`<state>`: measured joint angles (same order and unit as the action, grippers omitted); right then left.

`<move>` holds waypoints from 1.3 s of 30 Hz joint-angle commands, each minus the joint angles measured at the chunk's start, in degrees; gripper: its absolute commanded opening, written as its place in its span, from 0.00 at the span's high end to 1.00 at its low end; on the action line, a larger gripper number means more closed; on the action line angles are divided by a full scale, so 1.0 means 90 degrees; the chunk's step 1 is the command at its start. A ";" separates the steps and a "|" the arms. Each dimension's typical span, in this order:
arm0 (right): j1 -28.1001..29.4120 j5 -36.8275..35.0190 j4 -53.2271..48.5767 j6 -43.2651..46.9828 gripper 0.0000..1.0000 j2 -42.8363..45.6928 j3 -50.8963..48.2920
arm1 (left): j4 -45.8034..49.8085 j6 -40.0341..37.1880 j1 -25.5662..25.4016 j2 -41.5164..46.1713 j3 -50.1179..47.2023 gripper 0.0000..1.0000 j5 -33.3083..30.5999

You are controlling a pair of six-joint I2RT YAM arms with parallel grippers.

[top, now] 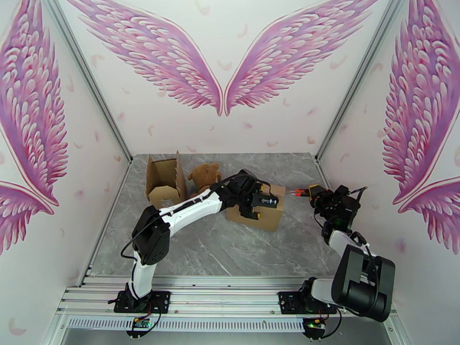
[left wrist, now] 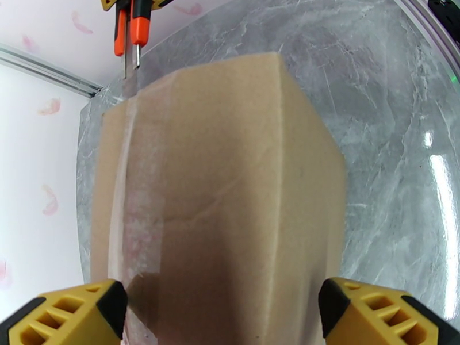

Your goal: Unpack the express box

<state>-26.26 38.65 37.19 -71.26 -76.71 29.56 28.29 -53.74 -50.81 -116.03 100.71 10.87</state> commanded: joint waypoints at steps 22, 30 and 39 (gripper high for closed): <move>-0.0041 0.0992 0.1221 -0.0825 0.97 -0.0729 0.0202 | -0.0175 0.0122 -0.0029 0.0155 -0.0145 0.07 -0.0373; -0.0041 0.1543 0.1377 -0.1226 0.96 -0.0774 0.0121 | -0.0312 0.0109 0.0020 0.0072 -0.0106 0.08 -0.0464; -0.0041 0.1932 0.0549 -0.1414 0.96 -0.0538 0.0143 | -0.0377 0.0098 0.0010 0.0079 -0.0106 0.09 -0.0525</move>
<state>-26.63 51.37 44.38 -82.13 -83.53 29.76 26.59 -53.12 -51.00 -116.05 100.36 7.20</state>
